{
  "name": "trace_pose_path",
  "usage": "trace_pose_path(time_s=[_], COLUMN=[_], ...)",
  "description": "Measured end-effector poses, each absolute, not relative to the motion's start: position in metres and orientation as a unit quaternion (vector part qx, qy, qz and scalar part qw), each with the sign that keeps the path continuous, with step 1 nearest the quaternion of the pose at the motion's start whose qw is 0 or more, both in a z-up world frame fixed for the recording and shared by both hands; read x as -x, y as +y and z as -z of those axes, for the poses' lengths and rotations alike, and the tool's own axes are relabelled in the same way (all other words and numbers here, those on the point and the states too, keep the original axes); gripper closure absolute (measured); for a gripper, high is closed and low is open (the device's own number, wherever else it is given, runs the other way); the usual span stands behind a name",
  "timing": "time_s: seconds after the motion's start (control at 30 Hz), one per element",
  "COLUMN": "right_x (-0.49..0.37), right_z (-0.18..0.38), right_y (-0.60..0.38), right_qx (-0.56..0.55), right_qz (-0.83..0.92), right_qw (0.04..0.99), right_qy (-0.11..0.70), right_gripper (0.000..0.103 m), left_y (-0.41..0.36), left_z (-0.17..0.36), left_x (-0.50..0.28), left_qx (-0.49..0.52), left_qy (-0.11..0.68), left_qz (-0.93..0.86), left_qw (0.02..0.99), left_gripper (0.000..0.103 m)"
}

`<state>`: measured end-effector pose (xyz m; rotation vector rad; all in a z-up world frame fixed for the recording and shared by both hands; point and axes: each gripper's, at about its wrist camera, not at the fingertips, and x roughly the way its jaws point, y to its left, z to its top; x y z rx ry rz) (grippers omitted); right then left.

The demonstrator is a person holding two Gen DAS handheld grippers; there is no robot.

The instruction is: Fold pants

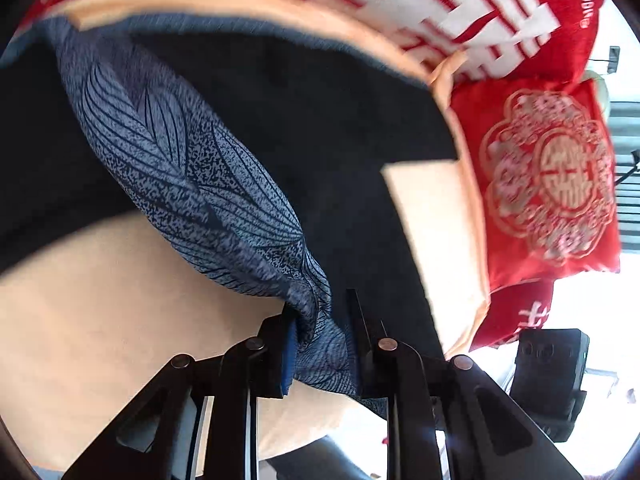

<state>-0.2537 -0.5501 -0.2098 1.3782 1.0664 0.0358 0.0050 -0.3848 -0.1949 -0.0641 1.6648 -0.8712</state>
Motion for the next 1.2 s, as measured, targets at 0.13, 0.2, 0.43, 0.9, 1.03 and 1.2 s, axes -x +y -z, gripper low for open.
trace_pose_path(time_s=[0.13, 0.2, 0.43, 0.9, 1.03, 1.2], right_x=[0.221, 0.198, 0.108, 0.014, 0.037, 0.092], right_z=[0.182, 0.166, 0.146, 0.203, 0.170, 0.204], right_y=[-0.593, -0.622, -0.720, -0.787, -0.778, -0.750], right_qx=[-0.592, -0.572, -0.498, -0.317, -0.327, -0.396], right_qz=[-0.031, -0.035, -0.022, 0.091, 0.098, 0.125], right_qw=[0.671, 0.694, 0.738, 0.757, 0.777, 0.715], right_qy=[0.445, 0.435, 0.455, 0.563, 0.529, 0.562], right_gripper=[0.100, 0.100, 0.100, 0.008, 0.008, 0.032], left_y=[-0.417, -0.435, -0.501, -0.513, -0.494, -0.466], left_z=[0.166, 0.156, 0.141, 0.178, 0.189, 0.214], left_x=[-0.024, -0.043, -0.101, -0.128, -0.110, -0.113], left_qx=[0.048, 0.047, 0.009, -0.137, -0.187, -0.190], left_qy=[0.689, 0.674, 0.624, 0.603, 0.603, 0.630], left_qz=[0.388, 0.391, 0.400, 0.292, 0.274, 0.228], left_qw=[0.610, 0.625, 0.671, 0.729, 0.726, 0.718], left_gripper=[0.081, 0.081, 0.081, 0.038, 0.038, 0.038])
